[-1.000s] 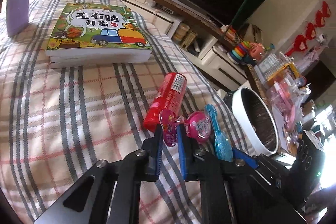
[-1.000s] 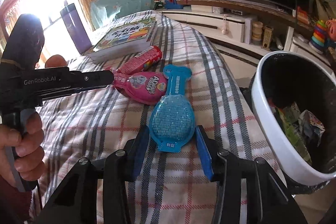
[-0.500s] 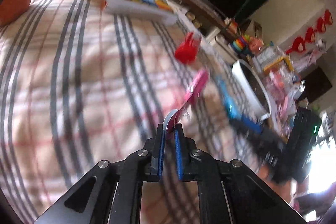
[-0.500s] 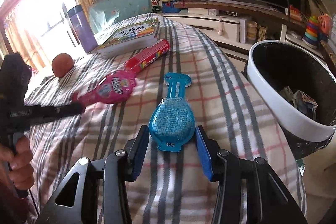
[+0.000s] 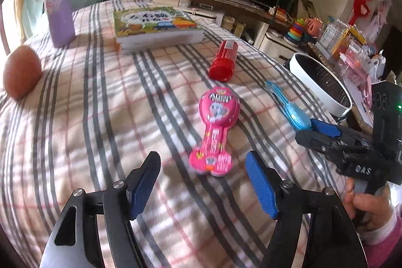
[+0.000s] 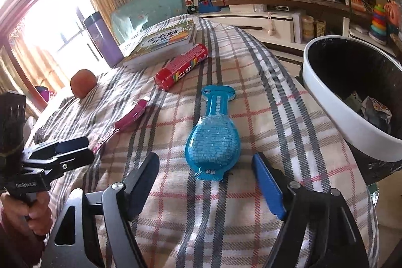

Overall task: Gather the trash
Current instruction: 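Grasp the blue hairbrush with the right gripper while the left grasps the pink toothbrush, then carry the blue hairbrush and pink toothbrush over the bin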

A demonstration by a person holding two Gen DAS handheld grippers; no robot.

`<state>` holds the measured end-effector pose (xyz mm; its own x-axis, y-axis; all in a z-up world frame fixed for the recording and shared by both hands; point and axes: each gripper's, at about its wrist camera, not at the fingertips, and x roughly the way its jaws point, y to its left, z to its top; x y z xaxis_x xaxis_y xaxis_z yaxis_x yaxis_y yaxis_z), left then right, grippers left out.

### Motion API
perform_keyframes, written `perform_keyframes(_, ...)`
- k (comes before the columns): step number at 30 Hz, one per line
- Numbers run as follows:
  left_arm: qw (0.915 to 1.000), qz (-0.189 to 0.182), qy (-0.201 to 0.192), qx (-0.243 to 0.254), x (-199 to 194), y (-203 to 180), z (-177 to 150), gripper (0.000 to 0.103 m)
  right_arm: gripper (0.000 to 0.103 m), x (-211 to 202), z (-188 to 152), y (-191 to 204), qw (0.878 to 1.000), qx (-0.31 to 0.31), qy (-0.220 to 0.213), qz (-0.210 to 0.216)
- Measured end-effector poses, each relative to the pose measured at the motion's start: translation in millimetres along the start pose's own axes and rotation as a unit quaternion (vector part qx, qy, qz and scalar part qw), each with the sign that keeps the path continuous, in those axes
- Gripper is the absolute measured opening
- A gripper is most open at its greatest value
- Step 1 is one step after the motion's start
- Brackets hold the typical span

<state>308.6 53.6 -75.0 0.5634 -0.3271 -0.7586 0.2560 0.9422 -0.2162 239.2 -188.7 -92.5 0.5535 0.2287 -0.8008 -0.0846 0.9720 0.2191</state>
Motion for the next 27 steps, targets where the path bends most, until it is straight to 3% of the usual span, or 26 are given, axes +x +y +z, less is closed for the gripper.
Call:
perform_keyframes(5, 0.9998, 0.005, -0.002, 0.022, 15.1, -8.3, 5.5, 0.068, 0.079, -0.1, -0.1, -0.5, 1.000, 0.004, -0.003, -0.001)
perform_keyframes(7, 0.9997, 0.004, 0.005, 0.024, 25.6, -7.1, 2.3, 0.058, 0.079, -0.3, 0.0, -0.5, 1.000, 0.008, -0.006, -0.011)
perform_keyframes(18, 0.9984, 0.032, 0.002, 0.047, 32.4, -17.9, 0.4, 0.039, 0.074, 8.7, 5.2, 6.3, 0.996, -0.010, 0.005, -0.085)
perform_keyframes(19, 0.9980, 0.037, 0.002, 0.052, 32.2, -20.0, 0.1, 0.034, 0.073, 9.7, 5.4, 6.8, 0.996, -0.011, 0.005, -0.088)
perform_keyframes(23, 0.9970, 0.050, 0.003, 0.059, 27.0, -30.0, -4.6, 0.032, 0.061, 12.1, 6.4, 9.8, 0.994, -0.022, 0.007, -0.103)
perform_keyframes(25, 0.9970, 0.051, 0.003, 0.059, 23.4, -33.1, -7.3, 0.032, 0.047, 11.2, 5.8, 11.2, 0.994, -0.027, 0.004, -0.101)
perform_keyframes(27, 0.9971, 0.052, 0.004, 0.056, 18.2, -38.2, -11.4, 0.032, 0.047, 9.6, 5.7, 11.3, 0.995, -0.027, 0.002, -0.094)
